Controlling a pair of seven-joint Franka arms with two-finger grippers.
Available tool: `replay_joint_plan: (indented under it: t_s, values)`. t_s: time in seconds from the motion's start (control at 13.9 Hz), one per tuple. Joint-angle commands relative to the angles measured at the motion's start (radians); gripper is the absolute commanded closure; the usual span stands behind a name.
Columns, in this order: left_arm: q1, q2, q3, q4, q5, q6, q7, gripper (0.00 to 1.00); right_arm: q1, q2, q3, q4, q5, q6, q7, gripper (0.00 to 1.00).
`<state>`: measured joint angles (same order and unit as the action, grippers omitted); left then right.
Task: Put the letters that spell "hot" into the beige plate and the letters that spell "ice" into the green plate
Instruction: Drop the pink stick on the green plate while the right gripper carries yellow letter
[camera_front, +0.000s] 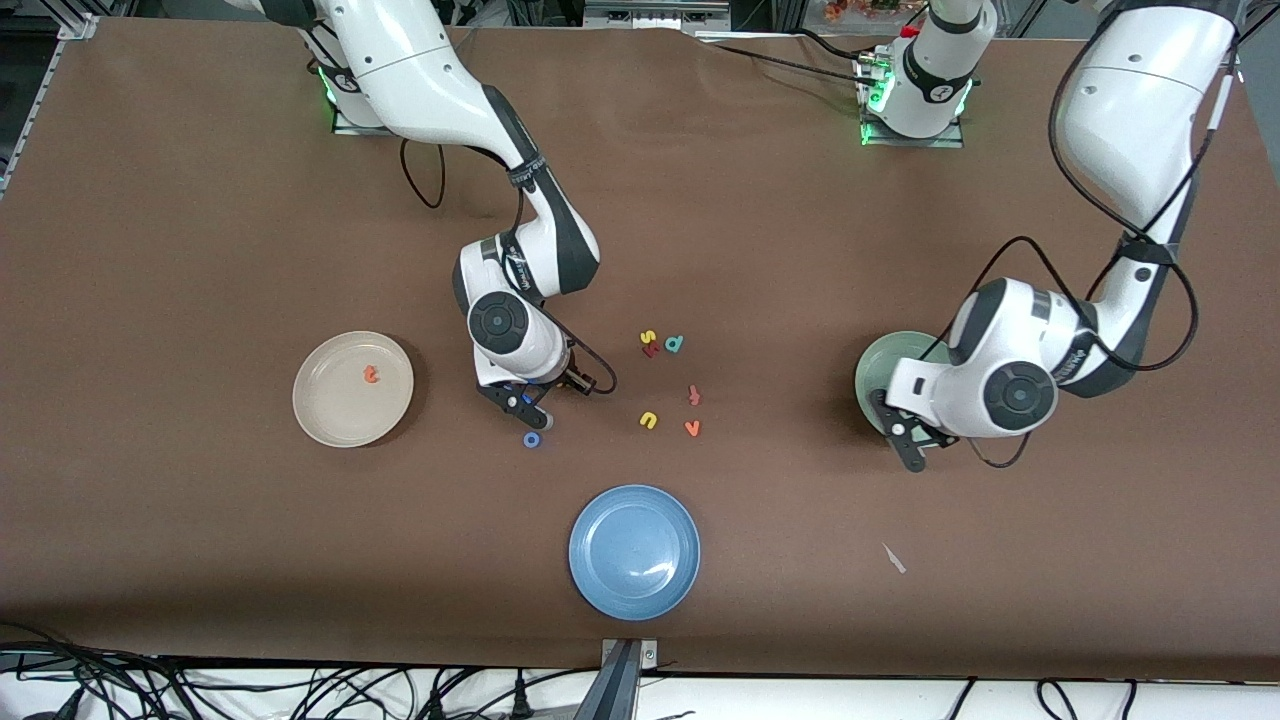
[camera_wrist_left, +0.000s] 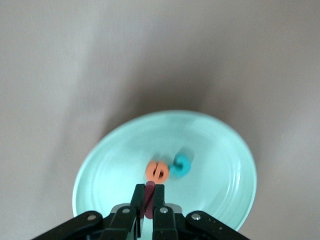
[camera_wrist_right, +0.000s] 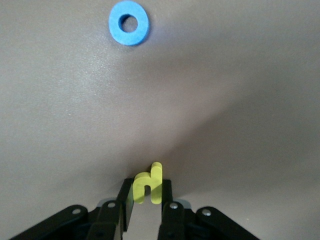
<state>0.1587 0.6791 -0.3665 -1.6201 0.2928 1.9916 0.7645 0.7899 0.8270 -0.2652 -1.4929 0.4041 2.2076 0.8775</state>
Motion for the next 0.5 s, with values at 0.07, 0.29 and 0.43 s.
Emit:
replay_joint_plan:
  t_s: [0.07, 0.29, 0.43]
  values:
    - [0.019, -0.021, -0.015, -0.041, 0.017, -0.008, 0.033, 0.0, -0.011, 0.012, -0.072, 0.154, -0.07, -0.245, -0.143, 0.87]
    - [0.012, -0.073, -0.023, -0.015, -0.015, -0.054, 0.036, 0.0, -0.008, -0.043, -0.161, 0.125, -0.071, -0.362, -0.357, 0.9]
    - [-0.001, -0.107, -0.037, 0.028, -0.05, -0.133, -0.031, 0.0, -0.008, -0.109, -0.199, 0.035, -0.071, -0.352, -0.464, 0.91]
